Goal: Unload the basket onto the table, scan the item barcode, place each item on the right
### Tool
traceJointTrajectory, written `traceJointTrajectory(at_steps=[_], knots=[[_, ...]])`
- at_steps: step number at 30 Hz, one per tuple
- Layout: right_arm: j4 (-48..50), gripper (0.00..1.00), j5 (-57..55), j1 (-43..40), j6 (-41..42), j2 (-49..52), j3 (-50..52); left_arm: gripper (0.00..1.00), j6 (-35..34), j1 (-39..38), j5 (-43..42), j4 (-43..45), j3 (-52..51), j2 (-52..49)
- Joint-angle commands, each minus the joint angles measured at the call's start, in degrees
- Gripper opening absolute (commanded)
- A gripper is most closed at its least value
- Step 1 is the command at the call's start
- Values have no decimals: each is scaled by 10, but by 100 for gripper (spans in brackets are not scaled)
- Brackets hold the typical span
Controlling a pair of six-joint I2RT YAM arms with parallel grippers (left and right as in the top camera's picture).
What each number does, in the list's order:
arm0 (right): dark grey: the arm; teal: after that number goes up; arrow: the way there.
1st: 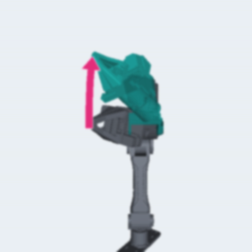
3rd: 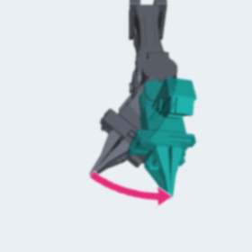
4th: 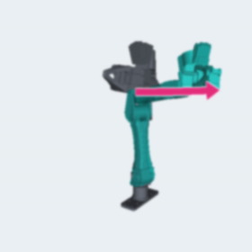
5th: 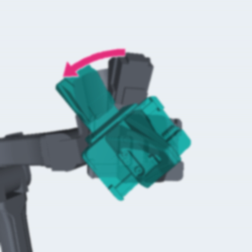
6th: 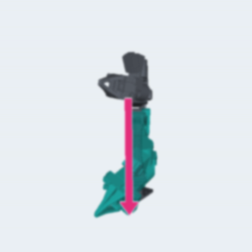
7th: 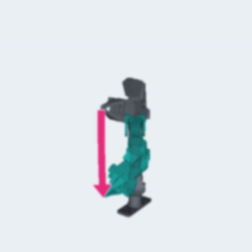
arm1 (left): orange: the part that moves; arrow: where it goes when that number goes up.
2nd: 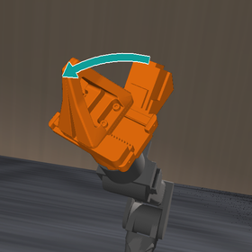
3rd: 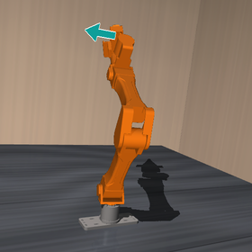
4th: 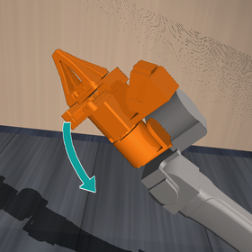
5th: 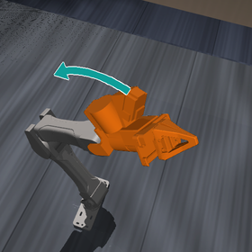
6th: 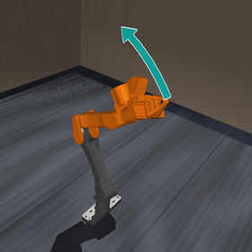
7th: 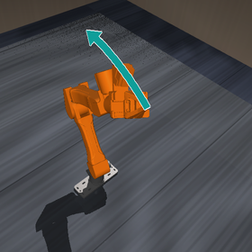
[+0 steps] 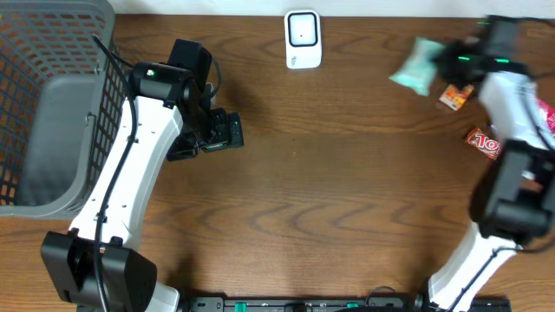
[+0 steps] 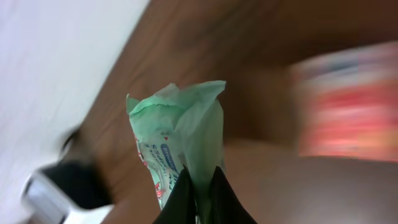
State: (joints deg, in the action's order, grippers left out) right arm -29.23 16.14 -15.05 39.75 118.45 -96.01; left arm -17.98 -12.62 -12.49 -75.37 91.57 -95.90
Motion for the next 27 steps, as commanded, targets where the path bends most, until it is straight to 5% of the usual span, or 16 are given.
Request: traceJointTrajectory(at_steps=[1,13,22,27], knots=[[-41,1,-42,-51,-88,-35,-10,98,5,2,6,-2,0,-1],[-42,1,71,-78,-113,-34,-10,98,5,2,6,-2,0,-1],[145,1,90,93,-13,-18,-10,98,5,2,6,-2,0,-1],[261,1,-24,200,33,17,-10,98,5,2,6,-2,0,-1]])
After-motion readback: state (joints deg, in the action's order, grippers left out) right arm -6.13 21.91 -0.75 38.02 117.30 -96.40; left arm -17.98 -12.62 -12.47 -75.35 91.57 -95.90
